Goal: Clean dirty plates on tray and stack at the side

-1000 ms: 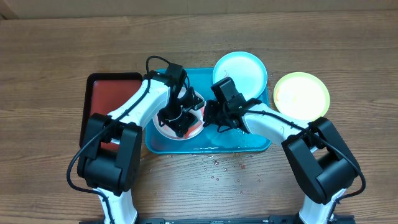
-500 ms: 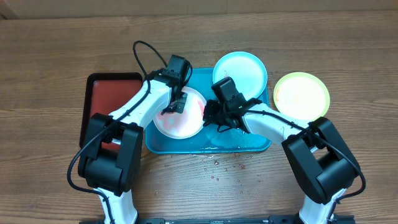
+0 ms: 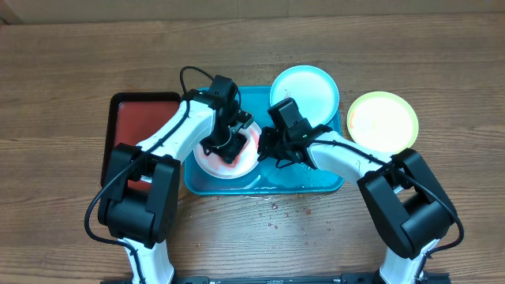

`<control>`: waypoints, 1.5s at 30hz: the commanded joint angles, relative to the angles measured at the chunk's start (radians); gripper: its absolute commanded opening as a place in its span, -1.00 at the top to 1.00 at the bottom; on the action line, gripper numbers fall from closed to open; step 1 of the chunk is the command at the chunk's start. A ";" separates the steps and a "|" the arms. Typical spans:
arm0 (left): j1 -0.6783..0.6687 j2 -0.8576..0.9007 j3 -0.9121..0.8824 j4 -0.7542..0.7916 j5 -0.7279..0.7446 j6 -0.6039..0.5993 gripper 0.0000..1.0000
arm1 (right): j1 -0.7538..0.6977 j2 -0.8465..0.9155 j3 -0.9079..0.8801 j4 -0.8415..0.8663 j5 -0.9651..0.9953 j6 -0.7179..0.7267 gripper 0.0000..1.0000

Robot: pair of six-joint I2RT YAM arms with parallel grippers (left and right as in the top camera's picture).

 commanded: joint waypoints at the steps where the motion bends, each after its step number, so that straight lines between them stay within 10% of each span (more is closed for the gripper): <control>1: -0.006 0.012 0.004 0.108 0.116 0.091 0.91 | 0.000 0.003 0.018 0.008 -0.010 0.008 0.92; 14: -0.005 0.096 0.004 0.304 -0.526 -0.360 0.91 | 0.000 0.003 0.018 0.008 -0.010 0.008 0.92; 45: 0.162 -0.150 0.394 -0.198 -0.193 -0.422 0.92 | 0.013 -0.161 0.021 -0.107 0.071 -0.084 0.93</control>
